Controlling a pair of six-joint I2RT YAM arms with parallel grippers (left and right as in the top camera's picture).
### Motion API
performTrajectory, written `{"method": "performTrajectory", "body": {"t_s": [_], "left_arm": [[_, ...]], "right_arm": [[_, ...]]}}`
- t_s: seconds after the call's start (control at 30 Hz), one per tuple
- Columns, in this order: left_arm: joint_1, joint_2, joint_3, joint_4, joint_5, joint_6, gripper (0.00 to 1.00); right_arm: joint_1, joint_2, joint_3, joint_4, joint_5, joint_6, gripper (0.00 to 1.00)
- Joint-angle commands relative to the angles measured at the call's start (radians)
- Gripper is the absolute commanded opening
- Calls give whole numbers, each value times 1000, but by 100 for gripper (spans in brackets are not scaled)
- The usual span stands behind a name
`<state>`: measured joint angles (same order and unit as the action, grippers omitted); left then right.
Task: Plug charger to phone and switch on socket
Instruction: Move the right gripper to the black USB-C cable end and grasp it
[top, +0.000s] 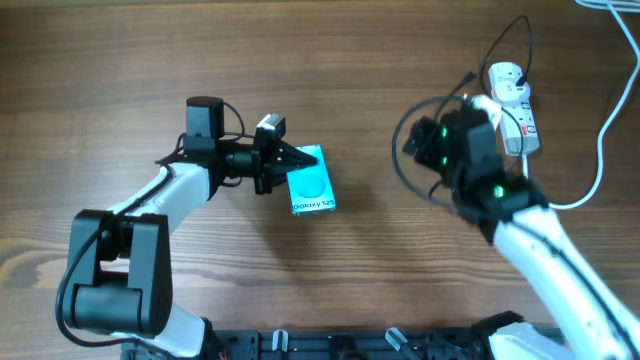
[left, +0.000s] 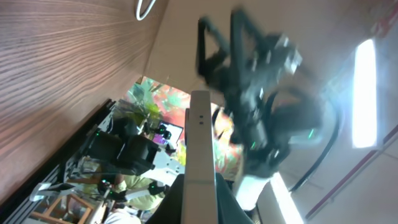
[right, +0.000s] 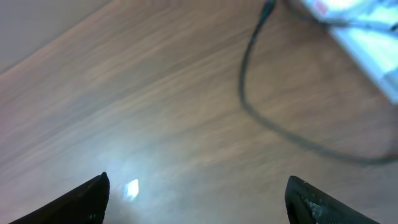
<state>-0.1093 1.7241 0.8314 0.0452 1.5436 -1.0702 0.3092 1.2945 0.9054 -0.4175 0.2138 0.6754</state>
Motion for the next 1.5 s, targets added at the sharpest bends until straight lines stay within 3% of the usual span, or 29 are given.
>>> {"method": "performTrajectory", "body": {"t_s": [0.0, 0.17, 0.43, 0.73, 0.9, 0.97, 1.07, 1.1, 1.33, 1.47], "left_arm": [[-7, 0, 19, 12, 34, 21, 4], [-7, 0, 19, 46, 34, 20, 4], [-7, 0, 19, 46, 29, 20, 4], [-7, 0, 19, 45, 0, 19, 4], [-7, 0, 19, 45, 0, 16, 4], [-7, 0, 19, 45, 0, 16, 4], [-7, 0, 19, 45, 1, 2, 4], [-7, 0, 19, 45, 1, -20, 4], [-7, 0, 19, 45, 8, -45, 4], [-7, 0, 19, 45, 9, -45, 4]], "right_arm": [[-83, 190, 87, 53, 34, -121, 90], [-149, 427, 209, 156, 57, -141, 87], [-223, 751, 464, 169, 56, -122, 83], [-224, 886, 476, 268, 70, -26, 69], [-225, 923, 476, 290, 92, 4, 66], [-225, 937, 476, 322, 40, -56, 60], [-224, 942, 476, 357, -51, -160, 15], [-224, 942, 476, 351, -52, -160, 7], [-207, 942, 476, 200, -122, -258, 5], [-174, 942, 476, 5, -195, -322, 4]]}}
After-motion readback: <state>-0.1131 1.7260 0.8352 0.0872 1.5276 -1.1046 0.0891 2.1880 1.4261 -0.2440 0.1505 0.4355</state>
